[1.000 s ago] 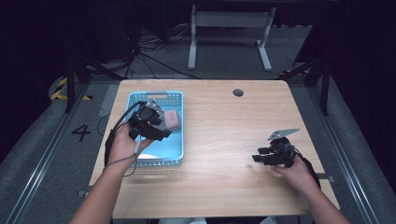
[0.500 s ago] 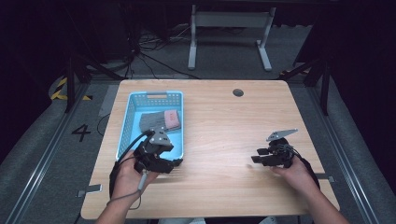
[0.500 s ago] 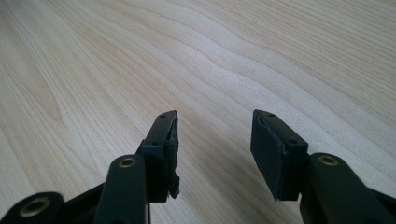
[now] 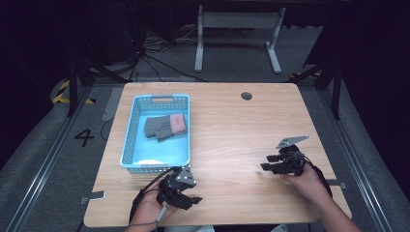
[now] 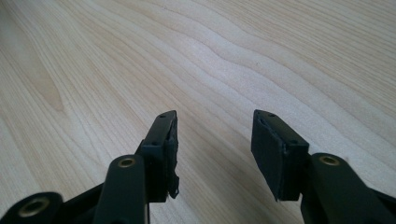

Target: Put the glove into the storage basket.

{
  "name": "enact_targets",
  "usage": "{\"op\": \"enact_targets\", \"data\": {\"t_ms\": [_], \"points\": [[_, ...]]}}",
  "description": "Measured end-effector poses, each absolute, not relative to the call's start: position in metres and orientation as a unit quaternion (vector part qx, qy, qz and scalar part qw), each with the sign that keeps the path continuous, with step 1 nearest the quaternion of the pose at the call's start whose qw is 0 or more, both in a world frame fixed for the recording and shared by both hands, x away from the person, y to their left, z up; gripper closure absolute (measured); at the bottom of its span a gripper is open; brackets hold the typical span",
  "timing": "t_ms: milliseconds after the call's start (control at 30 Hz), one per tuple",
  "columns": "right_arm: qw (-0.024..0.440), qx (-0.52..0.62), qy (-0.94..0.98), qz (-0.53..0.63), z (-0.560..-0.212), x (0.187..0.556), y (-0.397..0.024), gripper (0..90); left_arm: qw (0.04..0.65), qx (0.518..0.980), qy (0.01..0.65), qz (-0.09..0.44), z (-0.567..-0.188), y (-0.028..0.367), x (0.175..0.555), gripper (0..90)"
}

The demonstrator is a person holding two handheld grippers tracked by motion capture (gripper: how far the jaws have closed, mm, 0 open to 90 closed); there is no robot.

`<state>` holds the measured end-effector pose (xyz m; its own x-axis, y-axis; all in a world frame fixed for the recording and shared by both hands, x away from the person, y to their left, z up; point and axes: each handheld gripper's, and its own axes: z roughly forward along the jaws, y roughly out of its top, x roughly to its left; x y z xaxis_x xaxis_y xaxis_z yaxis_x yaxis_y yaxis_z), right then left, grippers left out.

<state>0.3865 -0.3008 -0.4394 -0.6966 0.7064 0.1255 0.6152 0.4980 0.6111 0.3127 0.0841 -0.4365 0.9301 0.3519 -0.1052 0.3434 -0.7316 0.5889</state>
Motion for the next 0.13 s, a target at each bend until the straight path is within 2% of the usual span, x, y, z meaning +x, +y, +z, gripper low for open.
{"op": "enact_targets", "data": {"t_ms": [133], "points": [[0.073,0.382,0.863,0.323,-0.4402,0.3864,-0.301,50.4,0.325,0.925,0.195,0.006,-0.4369,0.0824,0.3144,43.8]]}}
